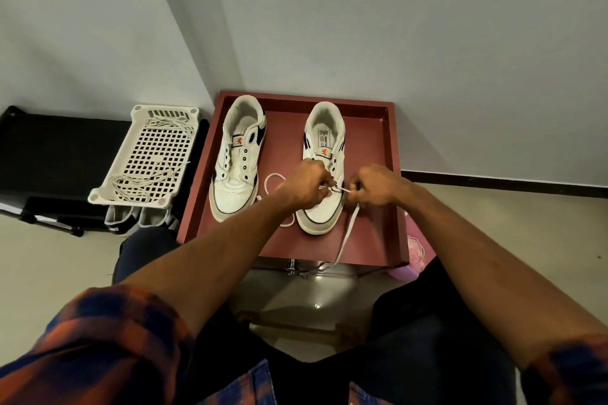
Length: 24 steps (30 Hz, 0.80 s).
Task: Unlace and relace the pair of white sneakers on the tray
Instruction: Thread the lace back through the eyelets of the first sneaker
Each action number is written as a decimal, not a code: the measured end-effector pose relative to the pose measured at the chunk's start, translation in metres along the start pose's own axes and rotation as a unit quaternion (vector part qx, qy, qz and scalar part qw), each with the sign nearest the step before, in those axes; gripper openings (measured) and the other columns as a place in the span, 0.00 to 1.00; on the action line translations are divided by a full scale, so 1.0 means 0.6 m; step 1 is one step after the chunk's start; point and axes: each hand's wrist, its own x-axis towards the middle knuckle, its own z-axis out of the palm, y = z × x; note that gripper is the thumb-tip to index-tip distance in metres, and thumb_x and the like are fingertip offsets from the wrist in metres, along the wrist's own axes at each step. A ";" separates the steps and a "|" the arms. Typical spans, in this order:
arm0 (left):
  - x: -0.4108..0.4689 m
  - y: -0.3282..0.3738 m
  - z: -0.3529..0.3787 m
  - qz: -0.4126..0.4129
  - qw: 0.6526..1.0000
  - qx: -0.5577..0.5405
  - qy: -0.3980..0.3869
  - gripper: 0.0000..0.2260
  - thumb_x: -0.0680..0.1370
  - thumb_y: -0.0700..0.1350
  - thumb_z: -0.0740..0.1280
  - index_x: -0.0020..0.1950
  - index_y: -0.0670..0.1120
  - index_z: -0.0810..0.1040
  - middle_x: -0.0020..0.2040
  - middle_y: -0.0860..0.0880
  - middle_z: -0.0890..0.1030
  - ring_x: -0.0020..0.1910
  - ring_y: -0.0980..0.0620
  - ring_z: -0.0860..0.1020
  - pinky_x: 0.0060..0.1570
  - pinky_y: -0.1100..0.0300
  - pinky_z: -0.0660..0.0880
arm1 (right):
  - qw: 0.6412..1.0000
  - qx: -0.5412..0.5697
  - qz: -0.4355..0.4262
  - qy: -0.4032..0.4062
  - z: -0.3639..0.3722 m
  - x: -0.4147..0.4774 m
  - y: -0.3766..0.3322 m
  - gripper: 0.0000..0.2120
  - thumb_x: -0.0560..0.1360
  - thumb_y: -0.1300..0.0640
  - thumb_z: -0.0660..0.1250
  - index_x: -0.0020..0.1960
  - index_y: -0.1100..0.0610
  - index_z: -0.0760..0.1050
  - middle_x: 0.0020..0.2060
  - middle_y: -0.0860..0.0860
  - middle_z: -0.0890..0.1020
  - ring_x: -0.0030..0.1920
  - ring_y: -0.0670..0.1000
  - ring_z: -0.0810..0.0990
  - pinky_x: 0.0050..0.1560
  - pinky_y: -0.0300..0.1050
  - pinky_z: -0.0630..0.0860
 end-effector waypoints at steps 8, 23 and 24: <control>-0.062 0.010 0.063 -0.058 0.975 -0.100 0.191 0.14 0.69 0.40 0.74 0.54 0.43 0.82 0.52 0.45 0.73 0.52 0.45 0.74 0.54 0.52 0.72 | 0.997 0.070 0.006 0.002 0.034 0.008 0.018 0.13 0.75 0.51 0.71 0.34 0.55 0.78 0.31 0.51 0.83 0.31 0.51 0.78 0.42 0.53 0.79; -0.092 0.045 0.115 -0.322 0.921 -0.125 0.180 0.47 0.63 0.67 0.74 0.72 0.42 0.64 0.66 0.42 0.71 0.67 0.40 0.68 0.66 0.48 0.66 | 0.984 0.165 -0.039 0.062 0.072 0.031 0.012 0.12 0.80 0.48 0.68 0.40 0.51 0.74 0.36 0.49 0.80 0.38 0.52 0.77 0.46 0.58 0.77; -0.088 0.044 0.114 -0.335 0.917 -0.128 0.172 0.48 0.62 0.67 0.75 0.73 0.43 0.63 0.68 0.42 0.70 0.68 0.40 0.67 0.66 0.47 0.66 | 0.983 0.171 -0.046 0.048 0.069 0.034 0.014 0.11 0.81 0.49 0.67 0.40 0.50 0.74 0.37 0.47 0.79 0.38 0.51 0.76 0.48 0.58 0.77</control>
